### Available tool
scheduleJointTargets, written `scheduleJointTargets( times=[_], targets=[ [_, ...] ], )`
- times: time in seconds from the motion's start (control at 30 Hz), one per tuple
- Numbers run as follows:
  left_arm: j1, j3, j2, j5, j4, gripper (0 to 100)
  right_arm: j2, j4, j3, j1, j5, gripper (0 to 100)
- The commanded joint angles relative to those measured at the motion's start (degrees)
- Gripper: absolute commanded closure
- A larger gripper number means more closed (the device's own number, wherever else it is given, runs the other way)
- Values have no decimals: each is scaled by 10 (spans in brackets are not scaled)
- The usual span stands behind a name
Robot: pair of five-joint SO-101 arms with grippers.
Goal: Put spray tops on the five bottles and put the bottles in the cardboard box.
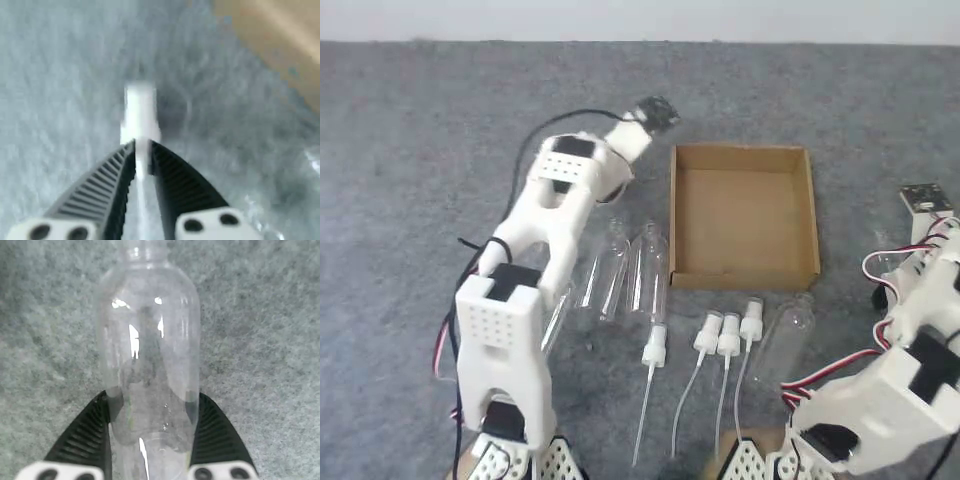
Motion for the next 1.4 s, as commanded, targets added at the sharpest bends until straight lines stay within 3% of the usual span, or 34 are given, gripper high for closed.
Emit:
scheduleJointTargets(
  times=[0.0, 0.17, 0.27, 0.4, 0.7, 0.87, 1.07, 1.37],
  targets=[
    [-37, -62, -66, 31, 83, 979, -1, 10, -15, -3, -5, 989],
    [-56, -103, -82, 31, 120, 972, -1, 11, -15, -2, -5, 989],
    [-55, -131, -82, 32, 118, 898, -1, 11, -14, -2, -5, 989],
    [-44, -133, -72, 32, 47, 806, 0, 11, -14, -2, -5, 989],
    [-42, -137, 73, 44, -124, 806, 0, 11, -14, -2, -5, 989],
    [-32, -151, 124, 43, -143, 808, 0, 11, -14, -2, -5, 989],
    [-30, -255, 198, 41, -44, 840, 0, 11, -13, -2, -5, 989],
    [-35, -539, 331, 47, 228, 955, 0, 9, -2, -1, -5, 989]
  ],
)
